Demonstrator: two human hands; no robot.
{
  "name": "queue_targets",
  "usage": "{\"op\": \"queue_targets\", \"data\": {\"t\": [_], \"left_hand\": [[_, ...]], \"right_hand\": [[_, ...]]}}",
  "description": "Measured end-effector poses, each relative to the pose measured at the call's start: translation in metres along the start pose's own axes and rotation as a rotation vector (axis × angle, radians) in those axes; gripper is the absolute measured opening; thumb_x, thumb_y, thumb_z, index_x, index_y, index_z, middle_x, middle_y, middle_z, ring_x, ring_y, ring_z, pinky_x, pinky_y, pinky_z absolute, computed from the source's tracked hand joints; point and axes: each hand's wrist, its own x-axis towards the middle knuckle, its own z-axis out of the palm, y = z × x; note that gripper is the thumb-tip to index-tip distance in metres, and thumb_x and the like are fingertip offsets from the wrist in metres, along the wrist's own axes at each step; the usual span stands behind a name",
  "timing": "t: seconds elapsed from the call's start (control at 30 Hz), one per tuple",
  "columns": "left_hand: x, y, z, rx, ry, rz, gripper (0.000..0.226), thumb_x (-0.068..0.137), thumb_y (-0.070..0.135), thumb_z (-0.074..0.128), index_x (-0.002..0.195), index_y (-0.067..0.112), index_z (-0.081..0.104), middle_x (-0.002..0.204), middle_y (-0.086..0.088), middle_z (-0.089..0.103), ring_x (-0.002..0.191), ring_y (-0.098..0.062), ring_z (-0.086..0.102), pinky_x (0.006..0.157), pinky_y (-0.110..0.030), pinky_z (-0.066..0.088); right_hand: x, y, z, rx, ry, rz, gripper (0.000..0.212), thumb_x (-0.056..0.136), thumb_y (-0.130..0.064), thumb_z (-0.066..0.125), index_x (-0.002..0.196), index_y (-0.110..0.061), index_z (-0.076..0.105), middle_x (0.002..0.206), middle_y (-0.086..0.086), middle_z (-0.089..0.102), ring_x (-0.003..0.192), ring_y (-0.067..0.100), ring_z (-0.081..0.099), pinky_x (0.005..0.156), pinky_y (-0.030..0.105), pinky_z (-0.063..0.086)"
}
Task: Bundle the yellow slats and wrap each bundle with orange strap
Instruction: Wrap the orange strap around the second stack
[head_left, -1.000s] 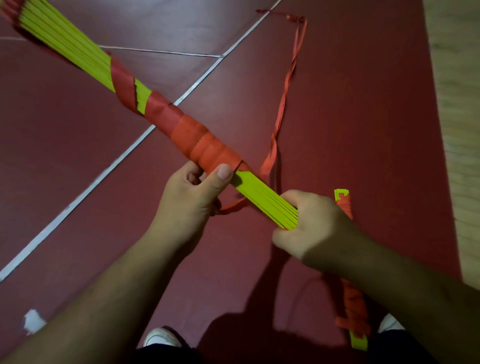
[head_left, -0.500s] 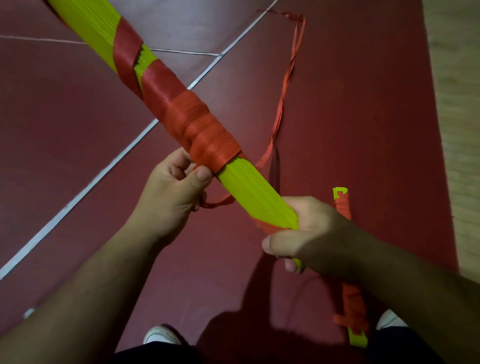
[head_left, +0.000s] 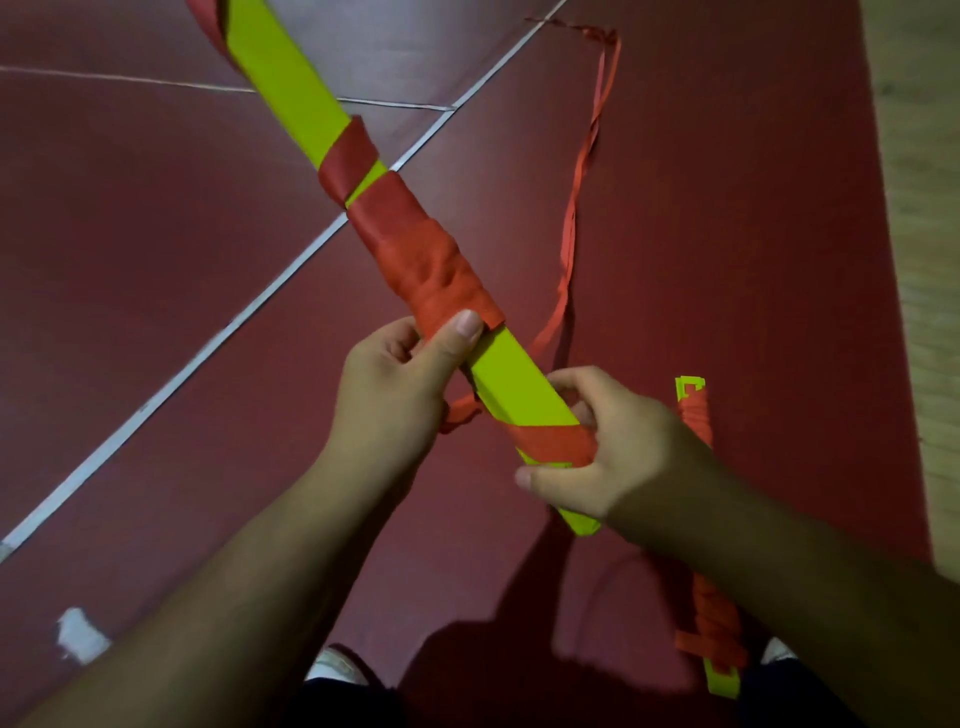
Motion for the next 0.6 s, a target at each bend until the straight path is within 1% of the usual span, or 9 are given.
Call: {"op": "queue_targets", "data": {"t": [0.07,0.1,0.13,0.2,0.27,0.33,0.43,0.5,0.6], "left_hand": [[-0.004,-0.003,0.008,-0.021,0.038,-0.025,0.049,0.091,0.033,0.067,0.079,-0.012,0.053,0.065,-0.007,0.029,0.049,-0.01,0.03,0.043,-0.018,0.035],[-0.005,-0.003,0.01,-0.014,0.052,-0.019,0.056,0.088,0.039,0.068,0.079,-0.014,0.052,0.064,-0.007,0.029,0.052,-0.013,0.03,0.046,-0.022,0.034],[-0.004,-0.003,0.009,0.006,0.044,-0.005,0.062,0.085,0.045,0.067,0.08,-0.014,0.051,0.063,-0.006,0.031,0.054,-0.016,0.031,0.049,-0.025,0.031],[-0.001,0.0,0.002,0.03,-0.01,0.03,0.053,0.08,0.047,0.064,0.077,-0.005,0.058,0.058,-0.005,0.037,0.055,-0.016,0.034,0.048,-0.025,0.032],[0.003,-0.001,-0.01,0.017,-0.089,0.039,0.038,0.083,0.043,0.067,0.084,0.005,0.064,0.058,-0.005,0.044,0.052,-0.015,0.036,0.045,-0.018,0.034],[0.008,-0.007,-0.019,-0.034,-0.177,0.033,0.038,0.084,0.042,0.076,0.093,0.006,0.065,0.062,-0.005,0.052,0.047,-0.01,0.038,0.046,-0.017,0.036],[0.015,-0.016,-0.024,-0.159,-0.238,0.017,0.051,0.066,0.056,0.083,0.092,0.016,0.064,0.059,0.008,0.055,0.042,-0.005,0.038,0.049,-0.024,0.037],[0.018,-0.018,-0.023,-0.212,-0.27,0.002,0.065,0.059,0.067,0.083,0.094,0.016,0.062,0.058,0.008,0.051,0.04,-0.006,0.036,0.051,-0.033,0.032],[0.016,-0.019,-0.021,-0.303,-0.422,-0.033,0.08,0.063,0.068,0.078,0.11,0.006,0.061,0.055,0.008,0.051,0.05,-0.023,0.027,0.056,-0.042,0.021]], "right_hand": [[-0.002,-0.005,0.005,-0.295,0.151,0.032,0.068,0.063,-0.057,0.081,0.117,-0.03,0.048,0.098,0.001,0.068,0.096,0.026,0.065,0.072,0.032,0.046],[-0.001,-0.006,0.005,-0.327,0.213,0.015,0.062,0.066,-0.056,0.079,0.112,-0.028,0.049,0.096,0.002,0.068,0.095,0.028,0.065,0.069,0.032,0.044],[0.0,-0.006,0.003,-0.289,0.255,-0.01,0.054,0.068,-0.052,0.078,0.107,-0.026,0.052,0.092,0.002,0.068,0.092,0.029,0.065,0.066,0.031,0.042],[0.002,-0.002,0.0,-0.151,0.272,-0.042,0.039,0.068,-0.042,0.076,0.094,-0.022,0.056,0.078,-0.003,0.065,0.075,0.019,0.062,0.057,0.025,0.04],[0.002,-0.001,-0.002,-0.055,0.241,-0.05,0.03,0.064,-0.034,0.076,0.081,-0.019,0.057,0.065,-0.004,0.06,0.062,0.009,0.056,0.05,0.015,0.038],[0.001,-0.005,-0.004,0.067,0.205,-0.051,0.024,0.063,-0.025,0.077,0.076,-0.016,0.059,0.06,-0.002,0.06,0.056,0.007,0.054,0.048,0.012,0.038],[-0.005,-0.01,-0.007,0.266,0.101,-0.045,0.02,0.067,-0.016,0.078,0.074,-0.012,0.06,0.055,-0.005,0.055,0.048,0.005,0.045,0.047,0.017,0.038],[-0.01,-0.011,-0.006,0.375,0.02,-0.037,0.025,0.067,-0.019,0.08,0.075,-0.011,0.057,0.054,-0.006,0.049,0.048,0.009,0.045,0.047,0.024,0.039],[-0.014,-0.009,-0.005,0.555,-0.142,-0.046,0.025,0.064,-0.02,0.073,0.081,-0.011,0.057,0.057,0.001,0.05,0.047,0.015,0.047,0.046,0.028,0.04]]}}
